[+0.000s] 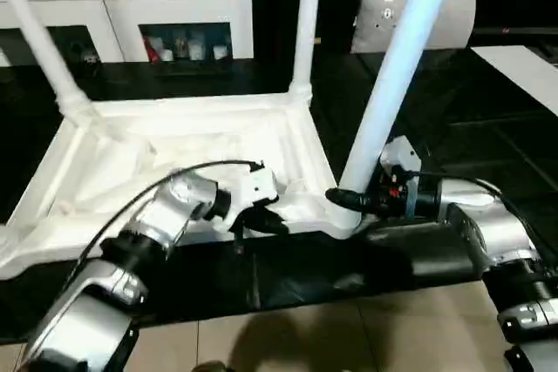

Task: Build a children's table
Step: Insert table leg to table base, then rotate leg to tighten

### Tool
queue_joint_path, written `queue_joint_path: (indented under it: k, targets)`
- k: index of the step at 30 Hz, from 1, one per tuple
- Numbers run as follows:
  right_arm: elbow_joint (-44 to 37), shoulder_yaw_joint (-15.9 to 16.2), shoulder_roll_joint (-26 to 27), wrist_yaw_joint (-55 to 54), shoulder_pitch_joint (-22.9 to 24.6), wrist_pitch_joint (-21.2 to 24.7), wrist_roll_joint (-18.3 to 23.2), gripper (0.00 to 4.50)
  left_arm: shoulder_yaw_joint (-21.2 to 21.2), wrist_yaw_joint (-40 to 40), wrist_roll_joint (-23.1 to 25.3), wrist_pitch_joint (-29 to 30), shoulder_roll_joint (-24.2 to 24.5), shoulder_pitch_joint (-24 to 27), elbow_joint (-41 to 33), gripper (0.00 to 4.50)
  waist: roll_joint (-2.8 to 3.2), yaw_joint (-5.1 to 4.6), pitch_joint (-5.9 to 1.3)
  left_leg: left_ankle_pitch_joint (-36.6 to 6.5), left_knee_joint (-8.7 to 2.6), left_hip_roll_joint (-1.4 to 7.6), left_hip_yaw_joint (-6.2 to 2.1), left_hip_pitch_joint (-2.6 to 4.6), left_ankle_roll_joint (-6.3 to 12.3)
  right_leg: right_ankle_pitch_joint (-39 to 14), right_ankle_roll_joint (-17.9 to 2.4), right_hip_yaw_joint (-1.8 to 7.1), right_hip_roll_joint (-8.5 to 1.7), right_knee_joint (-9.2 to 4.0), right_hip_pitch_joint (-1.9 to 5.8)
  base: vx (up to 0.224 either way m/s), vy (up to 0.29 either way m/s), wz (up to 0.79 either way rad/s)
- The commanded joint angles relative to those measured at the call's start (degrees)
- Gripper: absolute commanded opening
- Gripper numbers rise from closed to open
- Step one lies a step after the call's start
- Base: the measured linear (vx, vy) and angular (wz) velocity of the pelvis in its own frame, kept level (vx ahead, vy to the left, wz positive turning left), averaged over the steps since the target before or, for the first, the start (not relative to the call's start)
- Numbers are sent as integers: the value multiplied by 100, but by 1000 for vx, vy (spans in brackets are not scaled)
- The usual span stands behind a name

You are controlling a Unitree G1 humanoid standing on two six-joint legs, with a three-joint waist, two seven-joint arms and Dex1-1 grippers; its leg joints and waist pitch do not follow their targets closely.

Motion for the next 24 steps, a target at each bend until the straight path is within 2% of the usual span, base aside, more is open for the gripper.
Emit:
queue_joint_path:
  k: [1,3,5,8,9,10,11,13,14,15,16,17,18,19,20,21,22,23,24]
  targets:
    - [387,456,43,119,311,293,-346,188,68,3,76,-140,107,-240,-19,0,-29,-5,-265,-2057,-446,119,-69,99,135,-3057,-672,194,-435,-625,174,0,0,0]
    - [347,391,103,63,335,355,-307,188,81,-17,54,-127,122,-213,-33,0,-24,-8,-247,-2057,-461,128,-74,86,133,-2995,-699,200,-437,-619,169,0,0,0]
    - [317,339,145,-7,348,407,-281,188,99,-41,27,-111,128,-181,-46,0,-25,-13,-244,-2121,-463,129,-71,102,128,-3042,-709,201,-435,-626,160,0,0,0]
    - [203,206,301,-592,381,496,-347,188,199,-15,-100,140,148,37,-263,0,-26,-37,-206,-2229,-491,122,-84,98,68,-3236,-652,201,-440,-647,148,0,0,0]
    - [138,195,350,-879,405,491,-433,188,245,62,-120,284,150,135,-369,0,-12,-51,-191,-2367,-485,113,-93,134,46,-3477,-573,186,-440,-684,120,0,0,0]
    - [73,112,477,-1365,413,611,-504,188,312,217,-161,635,143,317,-657,0,-13,-67,-189,-2408,-492,123,-104,131,14,-3526,-553,188,-451,-679,123,0,0,0]
    - [73,112,477,-1365,413,611,-504,188,312,217,-161,635,143,317,-657,0,4,-111,-150,-2544,-529,125,-128,110,-52,-3657,-522,169,-448,-681,124,0,0,0]
    - [-13,-46,716,-2124,413,840,-589,188,498,612,-291,1358,41,646,-1245,0,11,-223,-141,-2779,-556,120,-165,151,-143,-3894,-404,112,-451,-732,131,0,0,0]
    - [-19,-92,839,-2483,393,924,-672,188,607,899,-346,1720,-78,809,-1559,0,17,-252,-108,-2848,-574,111,-180,129,-146,-3957,-380,90,-449,-748,125,-30,30,-18]
    - [38,-157,977,-2797,344,981,-706,188,710,1206,-371,2015,-231,919,-1784,0,21,-330,-93,-3061,-586,97,-204,119,-164,-4130,-267,21,-426,-801,138,-30,30,-18]
    - [110,-228,1092,-3040,287,1049,-718,188,777,1439,-375,2216,-354,977,-1925,0,59,-357,-92,-3208,-582,111,-221,161,-200,-4139,-245,-4,-429,-807,125,-30,48,-18]
    - [262,-318,1217,-3313,181,1143,-704,188,827,1664,-358,2363,-493,1000,-2027,0,41,-437,-65,-3450,-574,99,-239,201,-162,-4187,-160,-107,-408,-891,124,-36,66,-14]
    - [537,-393,1347,-3697,6,1169,-740,188,869,1945,-299,2534,-697,990,-2125,0,115,-528,2,-3950,-610,133,-268,296,-160,-4164,-81,-316,-354,-982,116,-36,66,-14]
    - [701,-432,1430,-3971,-104,1192,-773,188,893,2133,-253,2681,-831,996,-2235,0,177,-630,22,-4548,-725,227,-342,240,-153,-3697,41,-546,-280,-925,311,-36,78,-15]
    - [701,-432,1430,-3971,-104,1192,-773,188,893,2133,-253,2681,-831,996,-2235,0,283,-544,35,-4940,-1018,419,-413,-58,-211,-2827,-157,-349,-317,-184,629,-107,56,-6]
    - [1138,-612,1611,-4579,-395,1147,-728,188,948,2530,-211,3007,-1175,960,-2431,0,333,-266,29,-5597,-1414,473,-135,-315,-308,-1229,-395,-307,-177,481,709,-107,56,-6]
    - [1292,-651,1665,-4747,-507,1168,-716,188,907,2642,-149,3085,-1273,936,-2495,0,228,-257,19,-5375,-1427,477,-88,-196,-129,-1141,-318,-89,-179,593,595,-77,-32,7]
    - [1410,-670,1719,-4865,-597,1191,-729,188,850,2751,-61,3155,-1321,926,-2556,0,-227,-310,-82,-3892,-651,83,-89,339,-235,-3995,49,307,-469,-202,96,51,-102,-12]
    - [1465,-669,1746,-4914,-641,1212,-748,188,807,2807,1,3191,-1331,924,-2592,0,-283,-309,-41,-1742,292,-195,-153,374,-5,-6306,89,330,-1027,-965,-154,51,-102,-12]
